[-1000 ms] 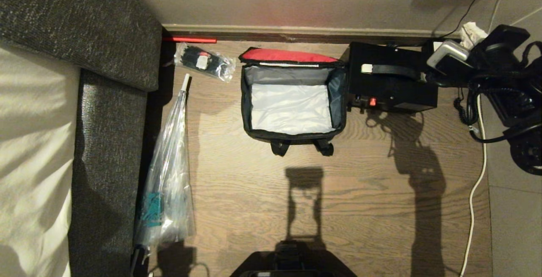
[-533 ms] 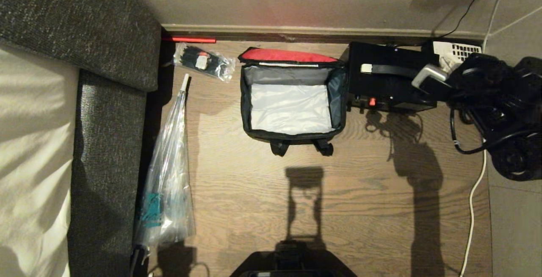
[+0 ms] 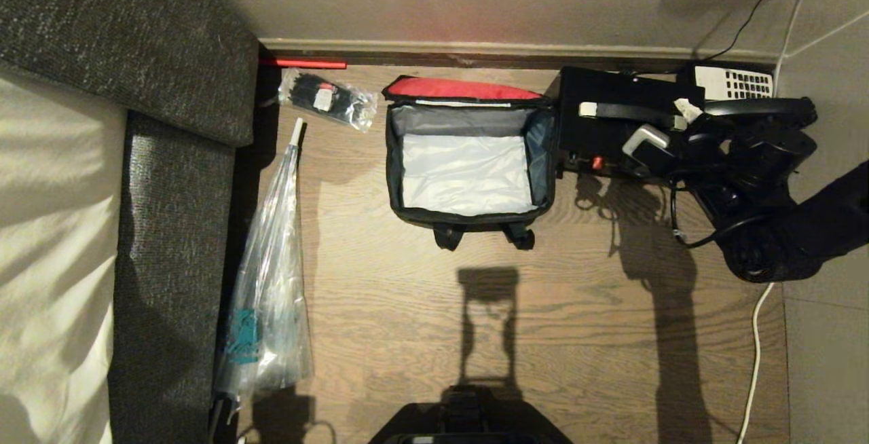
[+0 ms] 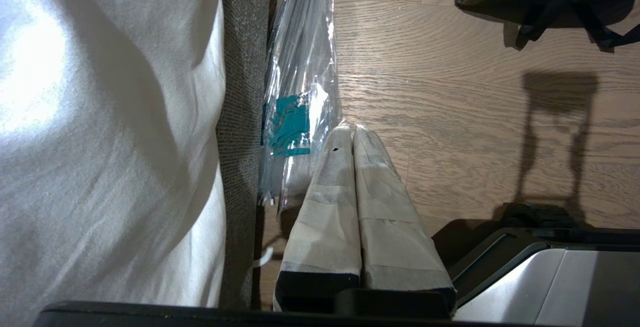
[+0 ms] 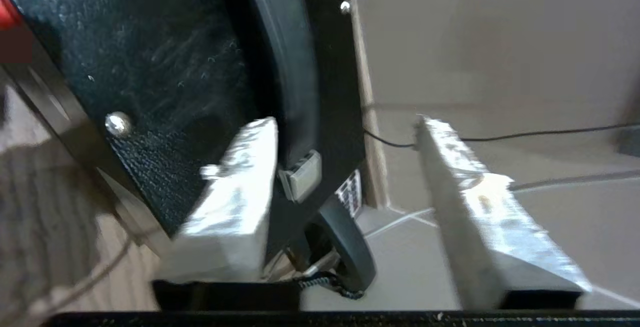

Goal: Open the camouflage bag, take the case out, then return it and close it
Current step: Place the black box back

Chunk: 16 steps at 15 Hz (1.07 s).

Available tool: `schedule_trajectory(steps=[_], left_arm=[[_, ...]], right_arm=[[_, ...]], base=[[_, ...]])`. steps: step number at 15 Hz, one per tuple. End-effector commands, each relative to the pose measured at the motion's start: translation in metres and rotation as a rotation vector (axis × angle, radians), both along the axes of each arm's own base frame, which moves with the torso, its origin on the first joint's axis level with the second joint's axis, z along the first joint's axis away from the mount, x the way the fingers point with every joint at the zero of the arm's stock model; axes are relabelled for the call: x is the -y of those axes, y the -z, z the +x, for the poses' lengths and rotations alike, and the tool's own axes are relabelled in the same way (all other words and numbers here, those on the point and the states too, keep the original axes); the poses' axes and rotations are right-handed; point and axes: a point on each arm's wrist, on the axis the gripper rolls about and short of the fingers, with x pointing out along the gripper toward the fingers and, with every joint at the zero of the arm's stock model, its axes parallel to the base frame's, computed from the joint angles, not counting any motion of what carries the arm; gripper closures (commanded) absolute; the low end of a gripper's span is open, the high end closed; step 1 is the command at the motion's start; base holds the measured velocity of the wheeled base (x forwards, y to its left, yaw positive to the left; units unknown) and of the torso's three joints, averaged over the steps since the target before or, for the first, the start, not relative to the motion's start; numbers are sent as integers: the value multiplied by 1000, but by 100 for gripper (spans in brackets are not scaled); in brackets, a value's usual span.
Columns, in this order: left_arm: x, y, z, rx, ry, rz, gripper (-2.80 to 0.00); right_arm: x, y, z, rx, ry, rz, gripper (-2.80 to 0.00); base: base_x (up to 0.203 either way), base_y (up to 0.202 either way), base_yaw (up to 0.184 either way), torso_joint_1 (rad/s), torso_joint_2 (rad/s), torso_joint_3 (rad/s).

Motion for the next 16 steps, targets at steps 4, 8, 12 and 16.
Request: schedule_trajectory(steps=[4,8,12,16], left_arm=[[0,0,0,0,0,0,0],[0,0,0,0,0,0,0],[0,0,0,0,0,0,0],[0,0,0,0,0,0,0]], right_arm=[[-2,15,11,75,-6,-15,-280],[-3,27,15,50,-14,4,-280],[-3,34,26,60,-27,35,-280],[-4,25,38,122,-32,50,-280]], base=[[0,0,0,0,0,0],[0,0,0,0,0,0],[0,0,0,0,0,0],[0,0,0,0,0,0]])
